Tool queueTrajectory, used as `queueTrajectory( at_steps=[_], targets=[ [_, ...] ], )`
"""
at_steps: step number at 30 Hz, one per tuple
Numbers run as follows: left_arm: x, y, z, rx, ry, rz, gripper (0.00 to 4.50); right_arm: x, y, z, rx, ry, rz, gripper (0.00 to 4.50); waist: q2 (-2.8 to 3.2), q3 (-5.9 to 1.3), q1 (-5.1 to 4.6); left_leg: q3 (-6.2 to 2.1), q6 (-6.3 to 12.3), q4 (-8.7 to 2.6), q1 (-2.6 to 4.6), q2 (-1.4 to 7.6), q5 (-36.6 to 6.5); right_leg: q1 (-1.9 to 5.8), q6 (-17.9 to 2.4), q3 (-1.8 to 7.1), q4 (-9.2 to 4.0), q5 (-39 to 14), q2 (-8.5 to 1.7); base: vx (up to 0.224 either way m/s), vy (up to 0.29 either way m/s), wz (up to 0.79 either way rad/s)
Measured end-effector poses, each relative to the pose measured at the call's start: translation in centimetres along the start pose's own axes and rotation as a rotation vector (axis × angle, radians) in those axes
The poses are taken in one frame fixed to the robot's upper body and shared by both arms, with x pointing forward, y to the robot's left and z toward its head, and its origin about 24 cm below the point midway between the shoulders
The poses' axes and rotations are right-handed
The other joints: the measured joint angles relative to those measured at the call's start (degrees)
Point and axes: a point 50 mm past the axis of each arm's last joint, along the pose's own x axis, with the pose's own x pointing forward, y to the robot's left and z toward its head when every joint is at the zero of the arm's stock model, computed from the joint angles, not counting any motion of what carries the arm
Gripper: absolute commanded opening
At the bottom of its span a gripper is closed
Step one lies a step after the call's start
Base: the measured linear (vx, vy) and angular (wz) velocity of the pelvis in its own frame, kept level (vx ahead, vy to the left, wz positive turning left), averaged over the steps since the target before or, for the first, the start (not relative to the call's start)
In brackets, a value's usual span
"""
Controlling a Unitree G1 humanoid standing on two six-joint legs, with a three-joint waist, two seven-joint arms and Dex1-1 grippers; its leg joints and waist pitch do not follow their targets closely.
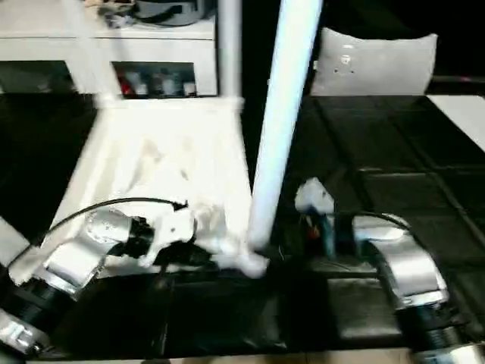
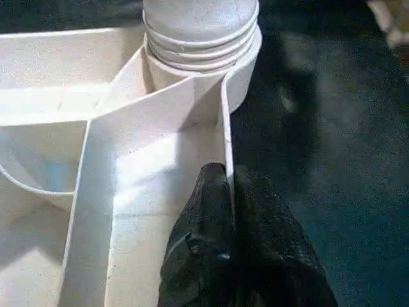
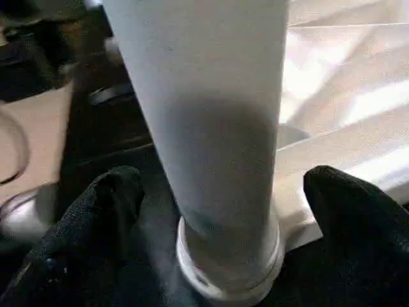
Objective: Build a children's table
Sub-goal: Rotate leg to tighten
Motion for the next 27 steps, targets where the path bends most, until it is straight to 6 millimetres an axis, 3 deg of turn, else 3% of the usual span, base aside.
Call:
queueTrajectory(
  at_steps=[5,16,27],
  targets=[
    [-0.1,-0.4,0.1,0.032,0.014,-0.084,0.0,0.2,0.1,-0.1,0.013,-0.014,0.076,3.9,0.0,0.0,0.75,0.0,-0.01,0.03,0.01,0.0,0.01,0.02,0.05,0.0,0.03,-0.03,-0.01,0.0,0.0,0.0],
    [0.0,-0.5,0.0,0.049,0.008,-0.114,0.0,0.7,0.5,-1.0,0.051,0.012,0.176,3.03,-0.02,0.0,0.73,0.0,-0.01,0.07,0.01,0.02,0.01,0.03,0.17,0.0,0.08,-0.1,-0.01,0.0,0.0,0.0],
    [0.0,-0.4,0.0,0.019,-0.002,-0.094,0.0,1.1,0.9,-1.1,0.125,-0.006,0.153,2.22,-0.02,0.0,0.69,0.01,-0.05,0.09,0.07,0.03,0.03,0.04,0.17,0.01,0.17,-0.11,-0.01,0.0,0.0,0.0]
  ],
)
